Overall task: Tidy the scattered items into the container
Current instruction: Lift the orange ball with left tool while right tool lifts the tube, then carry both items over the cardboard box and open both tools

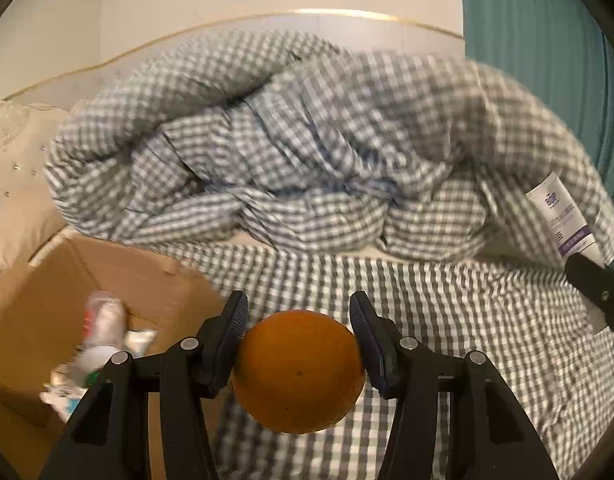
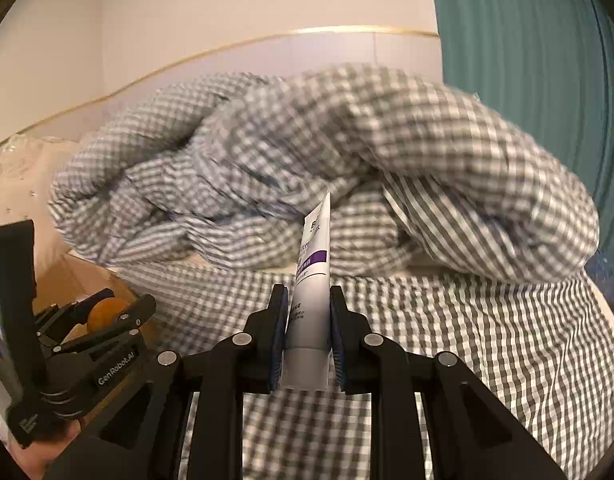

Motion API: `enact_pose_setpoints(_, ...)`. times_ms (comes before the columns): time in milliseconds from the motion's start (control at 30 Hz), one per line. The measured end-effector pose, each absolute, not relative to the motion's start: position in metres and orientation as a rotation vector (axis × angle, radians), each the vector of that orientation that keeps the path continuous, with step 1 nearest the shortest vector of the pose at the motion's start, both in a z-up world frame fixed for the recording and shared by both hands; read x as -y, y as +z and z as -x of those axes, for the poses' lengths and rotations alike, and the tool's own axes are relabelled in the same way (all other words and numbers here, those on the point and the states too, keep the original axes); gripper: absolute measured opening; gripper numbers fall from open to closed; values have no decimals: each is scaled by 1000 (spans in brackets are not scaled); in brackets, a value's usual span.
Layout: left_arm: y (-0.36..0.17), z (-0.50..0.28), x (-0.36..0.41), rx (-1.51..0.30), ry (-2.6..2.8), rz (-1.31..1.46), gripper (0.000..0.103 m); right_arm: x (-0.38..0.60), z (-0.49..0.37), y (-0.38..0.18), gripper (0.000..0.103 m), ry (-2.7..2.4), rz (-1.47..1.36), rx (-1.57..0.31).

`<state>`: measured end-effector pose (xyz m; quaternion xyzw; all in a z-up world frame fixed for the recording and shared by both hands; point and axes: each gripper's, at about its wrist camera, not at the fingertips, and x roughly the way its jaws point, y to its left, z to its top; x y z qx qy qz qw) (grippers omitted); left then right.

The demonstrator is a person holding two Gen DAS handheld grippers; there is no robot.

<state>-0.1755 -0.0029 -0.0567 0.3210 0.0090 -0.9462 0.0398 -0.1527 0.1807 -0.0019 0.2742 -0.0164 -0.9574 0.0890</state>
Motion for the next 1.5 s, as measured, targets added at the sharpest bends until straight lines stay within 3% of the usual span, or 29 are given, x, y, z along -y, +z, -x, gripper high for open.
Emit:
enact_pose_setpoints(467, 44, 105, 127, -24, -2821, -796, 54, -77, 101, 75, 20, -2741, -673, -30)
enact_pose_setpoints(933, 14, 96, 227, -50, -2709, -942, 55, 39, 96, 64, 20, -2574, -669, -89)
enact_pose_setpoints(1000, 14, 95, 231, -30, -2708, -920, 64, 48, 97, 58, 20, -2564, -682, -110)
enact_pose_setpoints(1033, 15, 94, 232, -18, -2702, -907, 78, 52, 97, 55, 20, -2557, -692, -120)
enact_pose_setpoints(1067, 18, 92, 234, -24, -2711, -882, 84, 55, 98, 52, 20, -2553, -699, -127)
enact_pose_setpoints(1500, 41, 69, 280, -112, -2701, -758, 91, 108, 101, 10, 20, -2446, -806, -200)
